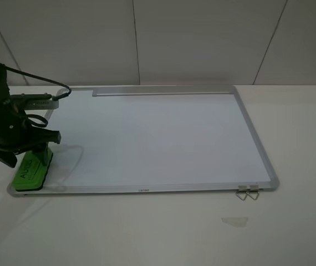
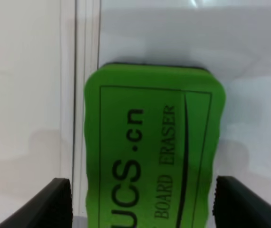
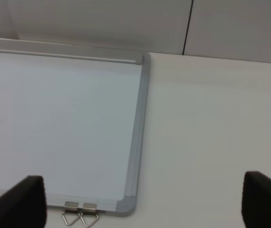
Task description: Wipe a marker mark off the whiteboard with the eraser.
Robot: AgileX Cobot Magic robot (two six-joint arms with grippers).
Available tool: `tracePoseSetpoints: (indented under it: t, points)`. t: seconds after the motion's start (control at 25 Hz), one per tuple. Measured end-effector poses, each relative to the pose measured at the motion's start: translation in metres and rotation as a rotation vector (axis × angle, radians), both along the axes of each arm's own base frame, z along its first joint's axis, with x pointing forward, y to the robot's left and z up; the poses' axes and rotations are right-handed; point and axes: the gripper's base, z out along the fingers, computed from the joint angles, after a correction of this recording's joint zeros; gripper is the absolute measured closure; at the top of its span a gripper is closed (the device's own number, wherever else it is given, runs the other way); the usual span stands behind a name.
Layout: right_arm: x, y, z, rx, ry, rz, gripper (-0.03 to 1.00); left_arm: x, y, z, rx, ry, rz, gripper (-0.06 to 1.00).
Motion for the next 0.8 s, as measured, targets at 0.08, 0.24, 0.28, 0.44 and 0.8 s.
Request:
tracePoseSetpoints:
  t: [0.08, 0.24, 0.28, 0.44, 0.8]
  points:
    - [0.0, 0.0, 0.0, 0.0, 0.0, 0.0, 0.15, 0.005, 0.0, 0.02, 0.004, -0.016, -0.018, 0.31]
    - [0.0, 0.0, 0.0, 0.0, 0.0, 0.0, 0.15, 0.015, 0.008, 0.054, 0.021, -0.01, -0.034, 0.31]
    - [0.0, 0.0, 0.0, 0.0, 0.0, 0.0, 0.15, 0.018, 0.013, 0.061, 0.025, -0.003, -0.028, 0.31]
    - [0.0, 0.0, 0.0, 0.0, 0.0, 0.0, 0.15, 0.017, 0.036, 0.075, 0.044, 0.091, -0.017, 0.31]
    - [0.0, 0.0, 0.0, 0.0, 0.0, 0.0, 0.15, -0.004, 0.058, 0.09, 0.022, 0.195, -0.012, 0.31]
